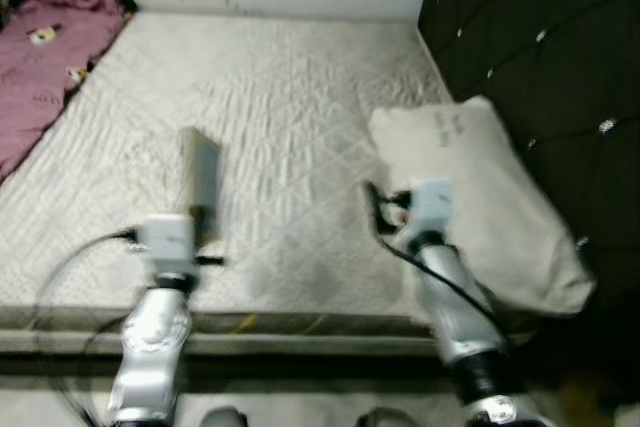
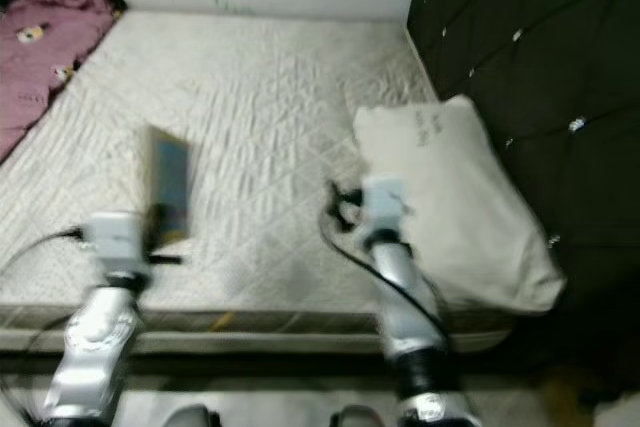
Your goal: Clean up the room
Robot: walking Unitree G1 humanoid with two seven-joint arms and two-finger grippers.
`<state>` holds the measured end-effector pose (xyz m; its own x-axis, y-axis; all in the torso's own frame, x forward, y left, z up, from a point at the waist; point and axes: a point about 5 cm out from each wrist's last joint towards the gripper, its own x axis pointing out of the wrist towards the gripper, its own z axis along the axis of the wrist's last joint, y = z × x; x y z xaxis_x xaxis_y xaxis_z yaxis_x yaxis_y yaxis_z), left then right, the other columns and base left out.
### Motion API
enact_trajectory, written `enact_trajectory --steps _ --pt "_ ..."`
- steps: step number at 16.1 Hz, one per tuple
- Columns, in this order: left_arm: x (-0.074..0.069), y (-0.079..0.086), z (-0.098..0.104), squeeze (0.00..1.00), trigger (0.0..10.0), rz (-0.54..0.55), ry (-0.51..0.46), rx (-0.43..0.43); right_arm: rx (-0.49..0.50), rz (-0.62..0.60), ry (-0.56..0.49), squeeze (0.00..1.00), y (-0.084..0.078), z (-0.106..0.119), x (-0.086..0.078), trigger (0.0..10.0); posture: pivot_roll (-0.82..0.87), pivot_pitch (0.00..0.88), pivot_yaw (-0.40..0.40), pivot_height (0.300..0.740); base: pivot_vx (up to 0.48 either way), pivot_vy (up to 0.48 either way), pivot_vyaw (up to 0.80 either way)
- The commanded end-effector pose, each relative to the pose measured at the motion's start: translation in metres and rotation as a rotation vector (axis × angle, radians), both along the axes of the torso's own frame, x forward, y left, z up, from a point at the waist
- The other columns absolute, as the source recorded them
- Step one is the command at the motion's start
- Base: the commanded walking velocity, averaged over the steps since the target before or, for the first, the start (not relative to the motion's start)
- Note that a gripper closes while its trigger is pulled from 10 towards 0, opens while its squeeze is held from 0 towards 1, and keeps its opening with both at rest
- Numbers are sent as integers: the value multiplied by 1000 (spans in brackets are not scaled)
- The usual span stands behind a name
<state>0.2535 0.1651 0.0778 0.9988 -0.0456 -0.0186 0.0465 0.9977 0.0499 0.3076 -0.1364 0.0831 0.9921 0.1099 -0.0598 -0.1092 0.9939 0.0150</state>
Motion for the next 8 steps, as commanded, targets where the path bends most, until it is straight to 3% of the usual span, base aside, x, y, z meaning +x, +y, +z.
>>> enact_trajectory --steps 1,6,7,8 --pt "3 11 11 0 10000 33 -52 25 13 26 -8 0 10 3 2 10000 -60 12 -14 740 0 -349 0" --pt "7 12 15 0 10000 48 -67 34 10 24 -13 0 10 5 4 10000 -61 5 -15 740 0 0 0" --pt "8 12 15 0 10000 60 -63 57 9 24 -14 0 10 5 4 10000 -61 4 -16 740 0 0 0" --pt "9 18 14 0 10000 160 -31 157 9 25 -16 0 10 5 4 10000 -60 3 -17 740 0 0 0"
